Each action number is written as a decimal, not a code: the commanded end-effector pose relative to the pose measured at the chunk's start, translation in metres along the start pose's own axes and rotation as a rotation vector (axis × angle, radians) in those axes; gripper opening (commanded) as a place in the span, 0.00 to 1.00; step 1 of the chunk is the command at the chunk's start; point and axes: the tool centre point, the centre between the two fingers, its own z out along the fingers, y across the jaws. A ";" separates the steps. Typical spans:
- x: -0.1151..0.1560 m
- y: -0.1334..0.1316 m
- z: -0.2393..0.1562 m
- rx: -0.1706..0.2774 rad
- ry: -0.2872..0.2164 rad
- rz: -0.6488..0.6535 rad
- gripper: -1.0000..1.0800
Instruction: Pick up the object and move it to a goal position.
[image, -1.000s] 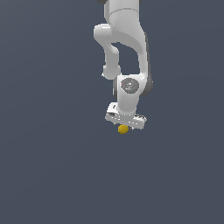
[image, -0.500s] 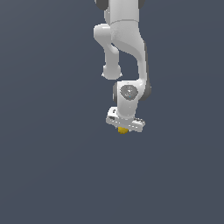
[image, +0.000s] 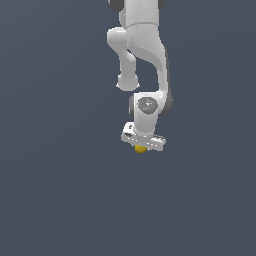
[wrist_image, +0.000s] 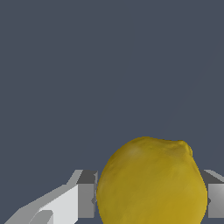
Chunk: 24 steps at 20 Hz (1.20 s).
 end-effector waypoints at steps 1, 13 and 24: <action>0.000 0.000 0.000 0.000 0.000 0.000 0.00; -0.002 -0.009 -0.050 0.000 0.000 0.000 0.00; -0.006 -0.029 -0.164 -0.001 0.000 0.001 0.00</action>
